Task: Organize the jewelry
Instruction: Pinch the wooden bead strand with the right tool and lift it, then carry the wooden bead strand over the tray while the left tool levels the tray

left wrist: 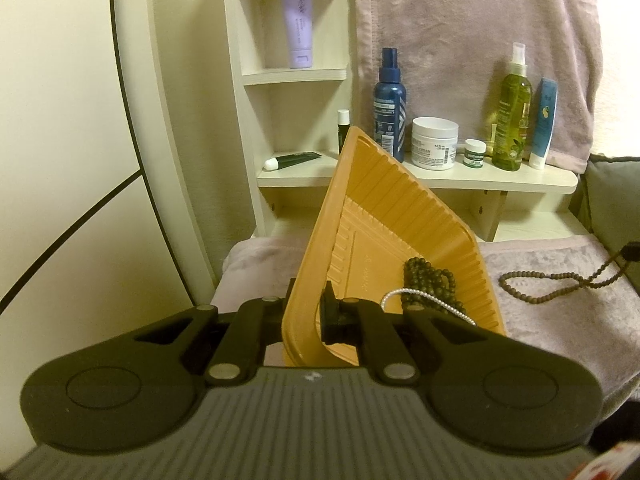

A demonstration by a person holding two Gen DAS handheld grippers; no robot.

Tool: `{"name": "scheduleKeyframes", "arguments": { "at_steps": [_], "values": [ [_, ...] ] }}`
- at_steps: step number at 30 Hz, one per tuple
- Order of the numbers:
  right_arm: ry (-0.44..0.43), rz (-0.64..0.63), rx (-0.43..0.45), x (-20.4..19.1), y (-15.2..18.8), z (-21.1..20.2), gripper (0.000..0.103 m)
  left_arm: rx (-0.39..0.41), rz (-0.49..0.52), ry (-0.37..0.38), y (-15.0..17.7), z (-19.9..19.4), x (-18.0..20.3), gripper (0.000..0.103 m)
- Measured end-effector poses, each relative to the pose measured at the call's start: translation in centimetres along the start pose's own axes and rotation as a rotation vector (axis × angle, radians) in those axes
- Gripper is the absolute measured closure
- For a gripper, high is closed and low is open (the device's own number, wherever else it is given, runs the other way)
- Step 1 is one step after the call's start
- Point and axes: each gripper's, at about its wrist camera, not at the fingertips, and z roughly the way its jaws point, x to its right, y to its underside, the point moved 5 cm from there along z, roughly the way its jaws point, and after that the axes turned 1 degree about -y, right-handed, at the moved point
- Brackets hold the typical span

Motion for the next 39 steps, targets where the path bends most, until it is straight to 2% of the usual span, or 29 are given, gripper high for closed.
{"name": "scheduleKeyframes", "arguments": {
  "at_steps": [19,39],
  "values": [
    [-0.016,-0.033,0.115,-0.6,-4.6,-3.6,0.097,-0.015,-0.025,0.0,0.4,0.2,-0.6,0.096],
    [-0.036,-0.102,0.163,-2.9,-7.6,-4.8,0.097,-0.09,-0.171,0.066,1.7,1.6,-3.8,0.096]
  ]
}}
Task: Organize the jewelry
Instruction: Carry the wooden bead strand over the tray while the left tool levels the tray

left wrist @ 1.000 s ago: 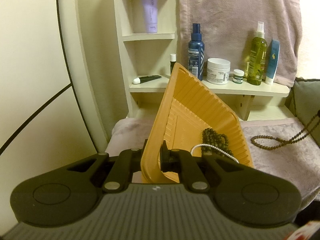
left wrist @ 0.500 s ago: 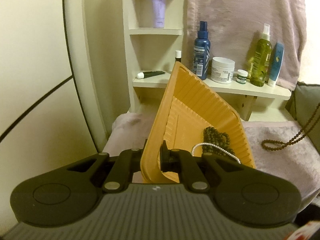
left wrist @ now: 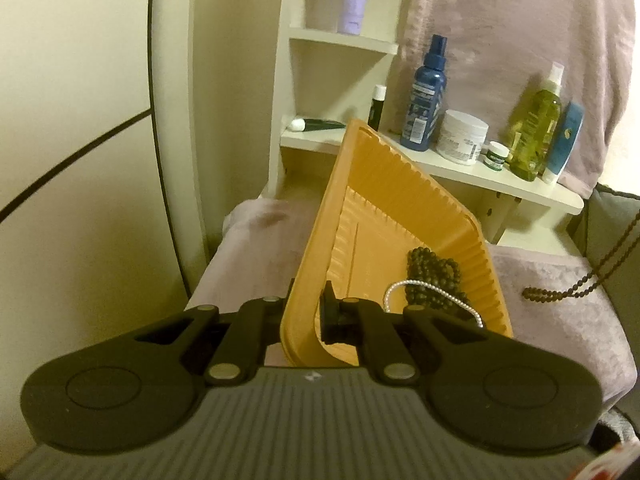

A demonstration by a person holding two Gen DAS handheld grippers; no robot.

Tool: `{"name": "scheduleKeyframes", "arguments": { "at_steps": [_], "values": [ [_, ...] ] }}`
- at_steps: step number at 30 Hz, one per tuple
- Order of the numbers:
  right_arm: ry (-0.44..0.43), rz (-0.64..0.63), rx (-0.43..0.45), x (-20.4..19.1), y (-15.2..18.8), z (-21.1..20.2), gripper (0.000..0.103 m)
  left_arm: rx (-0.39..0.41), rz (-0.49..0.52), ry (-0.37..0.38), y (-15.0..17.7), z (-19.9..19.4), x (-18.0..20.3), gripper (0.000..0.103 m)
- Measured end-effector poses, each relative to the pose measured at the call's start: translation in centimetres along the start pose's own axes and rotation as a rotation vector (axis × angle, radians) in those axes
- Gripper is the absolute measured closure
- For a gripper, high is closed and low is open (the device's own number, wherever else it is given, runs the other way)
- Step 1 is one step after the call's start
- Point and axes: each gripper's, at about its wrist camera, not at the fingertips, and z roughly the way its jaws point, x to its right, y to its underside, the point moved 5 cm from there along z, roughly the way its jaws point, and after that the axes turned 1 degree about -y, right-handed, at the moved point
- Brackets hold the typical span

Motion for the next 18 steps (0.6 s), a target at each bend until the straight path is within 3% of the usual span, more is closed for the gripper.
{"name": "scheduleKeyframes", "arguments": {
  "at_steps": [18],
  "values": [
    [-0.051,-0.055,0.043,-2.9,-3.6,-0.9,0.097,-0.093,-0.161,0.078,1.0,2.0,-3.5,0.096]
  ]
}}
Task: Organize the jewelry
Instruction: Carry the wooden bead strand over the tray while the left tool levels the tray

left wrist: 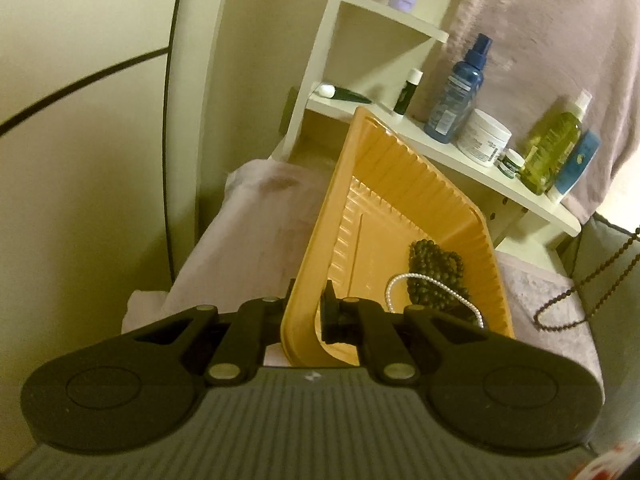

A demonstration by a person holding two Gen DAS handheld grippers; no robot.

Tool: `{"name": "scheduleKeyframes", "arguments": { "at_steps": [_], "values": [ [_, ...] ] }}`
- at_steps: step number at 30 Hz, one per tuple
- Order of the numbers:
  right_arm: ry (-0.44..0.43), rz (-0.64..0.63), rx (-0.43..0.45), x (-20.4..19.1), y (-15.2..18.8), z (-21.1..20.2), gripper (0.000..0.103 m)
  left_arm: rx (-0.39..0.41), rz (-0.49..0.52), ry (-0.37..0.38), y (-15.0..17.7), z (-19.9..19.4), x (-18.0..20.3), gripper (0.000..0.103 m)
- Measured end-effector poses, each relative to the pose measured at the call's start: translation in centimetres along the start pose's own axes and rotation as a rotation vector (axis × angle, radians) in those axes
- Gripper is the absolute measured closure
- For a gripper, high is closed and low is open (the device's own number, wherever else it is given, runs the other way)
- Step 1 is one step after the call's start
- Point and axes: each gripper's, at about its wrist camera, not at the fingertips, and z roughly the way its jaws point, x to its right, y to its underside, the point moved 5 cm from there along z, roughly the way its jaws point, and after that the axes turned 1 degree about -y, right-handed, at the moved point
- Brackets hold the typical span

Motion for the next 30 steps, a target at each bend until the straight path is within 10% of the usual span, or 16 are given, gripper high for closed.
{"name": "scheduleKeyframes", "arguments": {
  "at_steps": [23,30],
  "values": [
    [-0.197,-0.083,0.113,-8.1,-8.1,-0.2,0.097,-0.085,-0.065,0.044,1.1,1.6,-2.4,0.095],
    [-0.258,-0.128,0.117,-11.2,-9.1,1.3,0.097,-0.092,-0.063,0.016,1.0,1.6,-3.4,0.077]
  ]
}}
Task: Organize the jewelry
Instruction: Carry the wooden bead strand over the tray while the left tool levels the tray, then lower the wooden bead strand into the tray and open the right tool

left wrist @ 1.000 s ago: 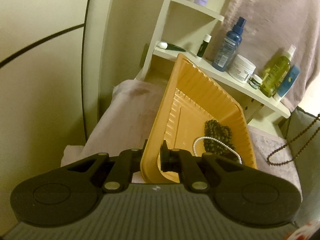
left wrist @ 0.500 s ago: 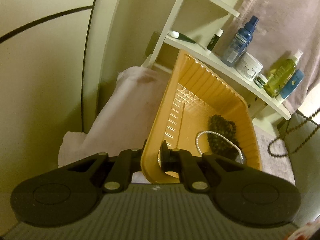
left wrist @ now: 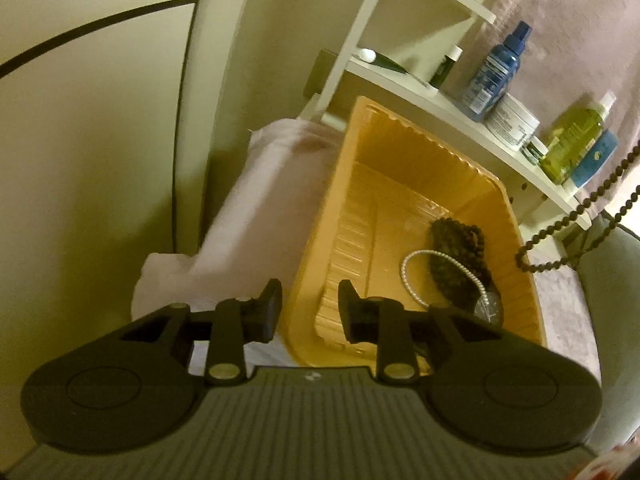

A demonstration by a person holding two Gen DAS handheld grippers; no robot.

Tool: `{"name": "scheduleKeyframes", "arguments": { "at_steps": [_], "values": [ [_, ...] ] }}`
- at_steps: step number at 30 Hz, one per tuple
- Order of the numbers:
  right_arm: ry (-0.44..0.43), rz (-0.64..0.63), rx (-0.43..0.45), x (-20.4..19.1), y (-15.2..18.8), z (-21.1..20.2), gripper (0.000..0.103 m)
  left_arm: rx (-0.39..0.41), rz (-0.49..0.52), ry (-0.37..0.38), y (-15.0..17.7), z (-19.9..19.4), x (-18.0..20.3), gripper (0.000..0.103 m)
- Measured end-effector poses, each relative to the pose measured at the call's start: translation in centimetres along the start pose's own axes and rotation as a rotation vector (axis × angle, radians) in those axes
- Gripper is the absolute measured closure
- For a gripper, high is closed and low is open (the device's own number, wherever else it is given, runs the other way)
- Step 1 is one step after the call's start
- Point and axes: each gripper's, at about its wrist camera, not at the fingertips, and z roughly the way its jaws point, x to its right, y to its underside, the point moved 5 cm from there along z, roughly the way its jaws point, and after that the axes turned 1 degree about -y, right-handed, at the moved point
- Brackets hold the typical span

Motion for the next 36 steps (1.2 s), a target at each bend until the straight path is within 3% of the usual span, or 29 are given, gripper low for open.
{"name": "scheduleKeyframes", "arguments": {
  "at_steps": [14,27,36],
  "values": [
    [-0.121,0.071,-0.075,-2.6,0.8,5.7,0.097,0.056,0.053,-0.013,-0.9,-1.8,0.1,0.071],
    [-0.087,0.155,-0.29,-1.8,7.8,11.7,0.096,0.104,0.129,-0.055,-1.0,-3.2,1.0,0.069],
    [-0.156,0.203,-0.387,-3.3,11.5,11.8,0.096,0.116,0.166,-0.046,-0.9,-3.3,2.0,0.068]
  ]
}}
